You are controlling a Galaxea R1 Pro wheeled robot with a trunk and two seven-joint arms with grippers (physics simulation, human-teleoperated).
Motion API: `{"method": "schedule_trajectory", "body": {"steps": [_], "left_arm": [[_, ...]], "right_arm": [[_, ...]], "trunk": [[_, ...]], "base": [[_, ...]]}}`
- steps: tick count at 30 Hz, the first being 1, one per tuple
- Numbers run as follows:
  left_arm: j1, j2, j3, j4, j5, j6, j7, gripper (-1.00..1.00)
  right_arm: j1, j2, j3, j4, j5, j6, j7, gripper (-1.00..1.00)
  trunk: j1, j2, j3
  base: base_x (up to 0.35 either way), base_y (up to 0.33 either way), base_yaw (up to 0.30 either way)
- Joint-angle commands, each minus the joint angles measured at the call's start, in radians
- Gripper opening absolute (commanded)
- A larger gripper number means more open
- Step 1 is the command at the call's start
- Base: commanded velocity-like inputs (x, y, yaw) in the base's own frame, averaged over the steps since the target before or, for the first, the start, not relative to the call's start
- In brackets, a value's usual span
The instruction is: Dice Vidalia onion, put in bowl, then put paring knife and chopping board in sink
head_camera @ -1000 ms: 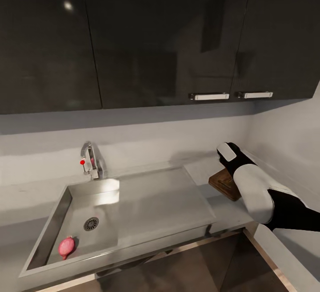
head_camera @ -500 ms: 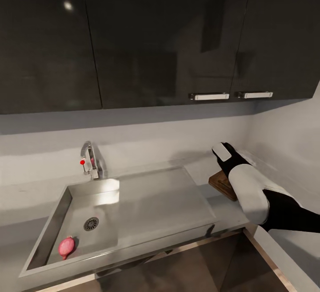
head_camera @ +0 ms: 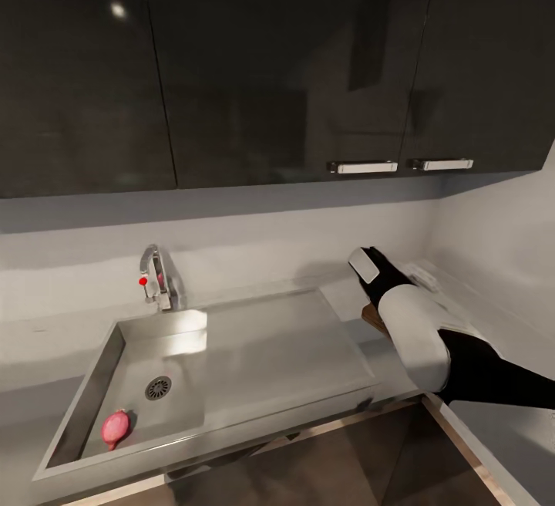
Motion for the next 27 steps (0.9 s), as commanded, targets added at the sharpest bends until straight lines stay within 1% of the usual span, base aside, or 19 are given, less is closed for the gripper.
{"method": "schedule_trajectory", "body": {"steps": [1, 3, 6, 12, 27], "left_arm": [[0.001, 0.0, 0.0, 0.0, 0.0, -0.001, 0.0, 1.0], [0.001, -0.001, 0.0, 0.005, 0.0, -0.002, -0.001, 1.0], [0.001, -0.003, 0.0, 0.009, 0.0, -0.002, -0.002, 1.0], [0.001, -0.004, 0.0, 0.01, 0.0, -0.002, -0.002, 1.0], [0.001, -0.004, 0.0, 0.01, 0.0, -0.002, 0.0, 1.0]], "right_arm": [[0.0, 0.003, 0.003, -0.002, 0.003, 0.006, -0.008, 1.0], [0.0, 0.008, 0.002, -0.001, 0.022, 0.005, -0.014, 1.0], [0.0, 0.015, 0.002, -0.001, 0.033, 0.006, -0.02, 1.0], [0.0, 0.019, 0.001, 0.0, 0.037, 0.008, -0.021, 1.0], [0.0, 0.02, 0.001, 0.001, 0.04, 0.006, -0.015, 1.0]], "trunk": [[0.0, -0.001, 0.0], [0.0, -0.001, 0.0], [0.0, -0.001, 0.0], [0.0, -0.001, -0.005], [0.0, -0.001, -0.028]], "base": [[0.0, 0.0, 0.0], [0.0, 0.0, 0.0], [0.0, 0.0, 0.0], [0.0, 0.0, 0.0], [0.0, 0.0, 0.0]]}}
